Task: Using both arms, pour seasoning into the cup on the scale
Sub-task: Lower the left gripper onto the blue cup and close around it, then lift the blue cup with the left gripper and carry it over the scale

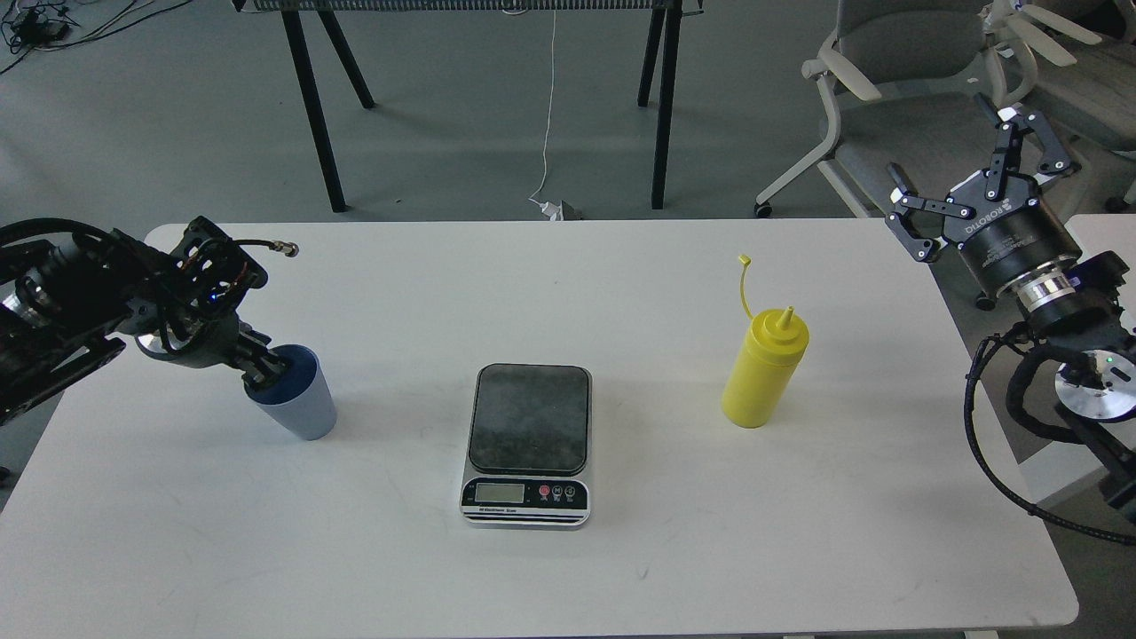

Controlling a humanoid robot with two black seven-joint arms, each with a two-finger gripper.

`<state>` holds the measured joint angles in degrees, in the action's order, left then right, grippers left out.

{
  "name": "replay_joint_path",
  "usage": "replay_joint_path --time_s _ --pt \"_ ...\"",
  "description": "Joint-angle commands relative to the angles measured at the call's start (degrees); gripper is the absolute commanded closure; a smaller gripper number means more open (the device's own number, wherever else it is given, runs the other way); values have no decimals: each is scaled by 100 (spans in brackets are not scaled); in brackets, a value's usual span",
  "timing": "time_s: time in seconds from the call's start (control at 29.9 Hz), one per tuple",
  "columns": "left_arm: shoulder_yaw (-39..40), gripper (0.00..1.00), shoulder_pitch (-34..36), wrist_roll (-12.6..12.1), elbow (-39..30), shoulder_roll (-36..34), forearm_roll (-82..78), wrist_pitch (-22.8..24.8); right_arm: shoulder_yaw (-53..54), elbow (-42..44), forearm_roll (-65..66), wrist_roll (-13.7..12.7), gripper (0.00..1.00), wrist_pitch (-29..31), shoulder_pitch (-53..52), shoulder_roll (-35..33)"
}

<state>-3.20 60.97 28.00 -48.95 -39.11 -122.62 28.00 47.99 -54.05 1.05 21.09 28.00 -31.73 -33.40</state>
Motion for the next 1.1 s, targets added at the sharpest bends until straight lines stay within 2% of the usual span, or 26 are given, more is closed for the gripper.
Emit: replay_joint_path --time_s 0.0,0.23,0.7,0.94,1.07 --pt "4 80 3 0 -44 0 62 0 0 0 0 0 1 0 0 0" --pt "-14 93 -23 0 -123 -17 62 0 0 9 0 0 1 0 9 0" --pt "-14 97 328 0 -115 -52 528 0 9 17 0 0 1 0 9 27" --pt "12 96 1153 0 -290 -17 1362 0 9 17 9 0 1 0 17 35" --pt "21 96 1812 0 -887 70 1907 0 9 35 9 0 1 0 17 35"
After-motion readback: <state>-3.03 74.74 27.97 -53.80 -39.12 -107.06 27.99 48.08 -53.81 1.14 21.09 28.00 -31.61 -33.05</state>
